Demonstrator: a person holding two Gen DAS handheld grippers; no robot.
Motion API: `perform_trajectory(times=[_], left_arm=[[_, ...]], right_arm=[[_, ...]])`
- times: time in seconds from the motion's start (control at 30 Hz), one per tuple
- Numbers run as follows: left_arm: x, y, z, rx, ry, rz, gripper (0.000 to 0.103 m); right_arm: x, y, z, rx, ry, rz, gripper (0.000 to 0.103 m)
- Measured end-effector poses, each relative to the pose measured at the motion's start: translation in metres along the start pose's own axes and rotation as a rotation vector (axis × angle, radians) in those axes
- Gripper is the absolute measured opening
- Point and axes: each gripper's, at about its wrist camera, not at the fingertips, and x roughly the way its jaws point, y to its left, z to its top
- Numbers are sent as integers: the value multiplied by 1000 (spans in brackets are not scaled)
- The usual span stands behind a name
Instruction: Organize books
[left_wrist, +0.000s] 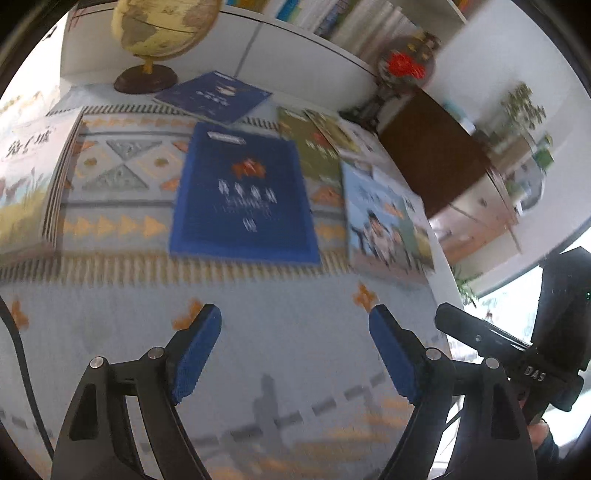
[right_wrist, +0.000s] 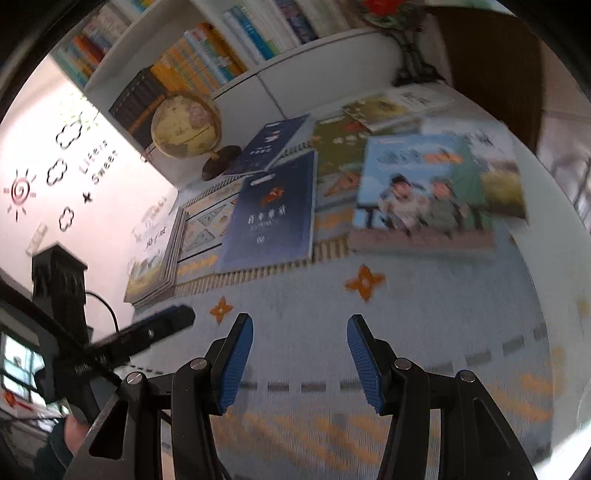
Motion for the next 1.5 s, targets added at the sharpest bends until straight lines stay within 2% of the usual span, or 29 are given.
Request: perform_trajectory(times=[0.13,0.4,0.6,0.7,0.87,1.03,1.17,1.27,1.43,1.5], left_arm=[[27,24,29,-15,41,55,81],[65,62,57,-38,84,47,78],[81,78,65,-66,129,31,77],[84,77,71,-28,128,38,77],[89,71,73,45,152,48,77],[90,70,74,46,146,17,81],[84,85,78,-72,129,-79,81],[74,89,80,-129,86,-158,81],[41,81,84,-189,-40,-397,81],[49,85,84,-228,-35,-424,81]], right_arm=[[47,4,36,18,26,-31,51],[117,10,68,33,105,-24,38],[145,7,83,25,132,-96,38],[157,5,87,7,152,-124,37],[173,3,87,17,191,-85,36],[174,6,87,14,191,-60,36],[172,-5,86,74,185,-4,36],[171,-11,87,108,175,23,37],[169,-29,85,211,160,116,37],[169,-39,84,277,157,172,37]])
